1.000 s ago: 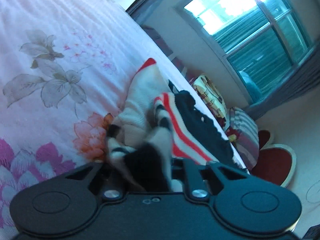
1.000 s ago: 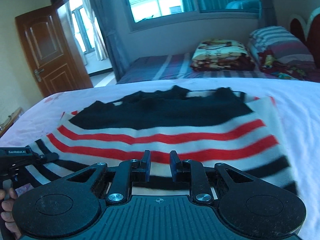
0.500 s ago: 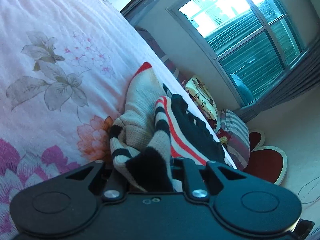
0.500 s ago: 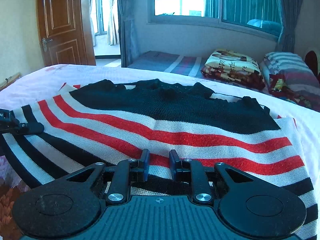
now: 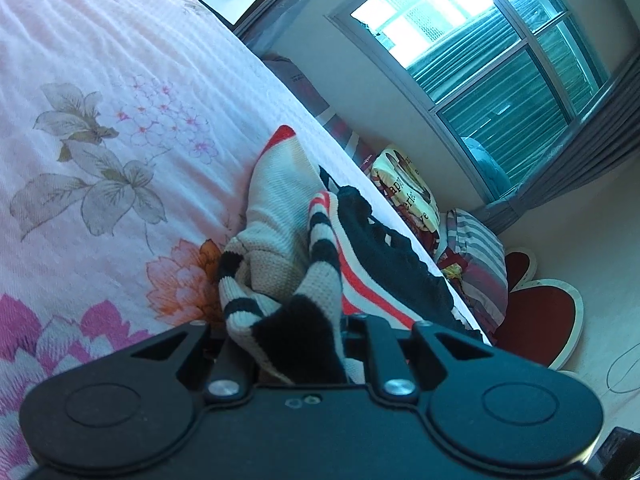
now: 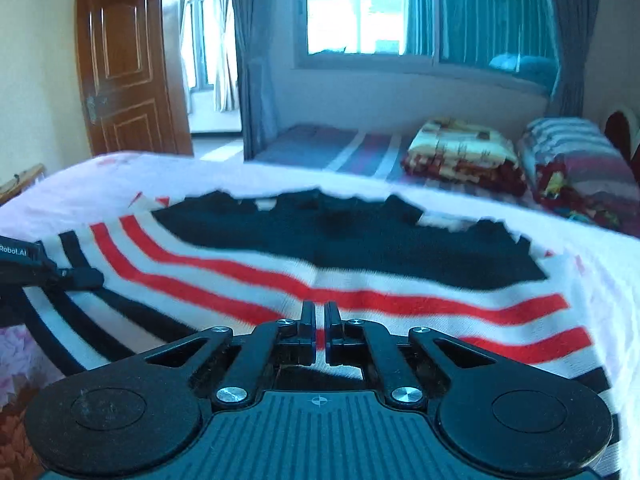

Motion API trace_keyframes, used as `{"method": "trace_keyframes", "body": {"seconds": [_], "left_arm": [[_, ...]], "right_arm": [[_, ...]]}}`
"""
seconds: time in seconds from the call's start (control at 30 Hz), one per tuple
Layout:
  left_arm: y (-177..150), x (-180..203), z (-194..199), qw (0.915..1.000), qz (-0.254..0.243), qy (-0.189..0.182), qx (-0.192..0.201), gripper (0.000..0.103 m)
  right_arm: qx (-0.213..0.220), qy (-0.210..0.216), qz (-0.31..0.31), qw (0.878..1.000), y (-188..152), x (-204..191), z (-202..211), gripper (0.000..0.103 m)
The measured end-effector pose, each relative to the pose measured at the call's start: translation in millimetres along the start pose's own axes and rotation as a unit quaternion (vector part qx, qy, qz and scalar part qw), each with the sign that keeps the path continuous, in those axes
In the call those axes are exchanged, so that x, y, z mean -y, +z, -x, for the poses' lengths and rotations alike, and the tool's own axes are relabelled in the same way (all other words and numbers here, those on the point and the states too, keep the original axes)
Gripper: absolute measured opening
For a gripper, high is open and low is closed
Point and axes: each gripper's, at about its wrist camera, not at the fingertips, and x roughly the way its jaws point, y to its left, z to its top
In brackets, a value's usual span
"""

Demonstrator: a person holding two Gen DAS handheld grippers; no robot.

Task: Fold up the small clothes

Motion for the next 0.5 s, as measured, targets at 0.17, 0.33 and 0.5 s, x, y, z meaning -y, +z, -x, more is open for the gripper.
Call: {"method": "trace_keyframes", "body": {"seconds": [0.17, 0.33, 0.5], "left_arm": [[0.4, 3.5, 1.4, 1.0000, -0.006, -0.001, 0.003, 0.013], [4.5, 26.4, 12.4, 0.9986, -0.048, -0.016, 0.017, 0.013], [7.0, 75.9, 22.9, 0.9915, -0.121, -0.041, 0.026, 0.013]], "right_arm": [[-0.013, -0.012, 0.015, 1.000, -7.1, -3.4, -9.6, 0.001], [-0.010, -0.012, 0.012, 1.000, -9.9, -2.8, -9.8, 0.001], [-0.013, 0.005, -0.025, 1.000, -7.8, 8.3, -8.3, 0.001]]}}
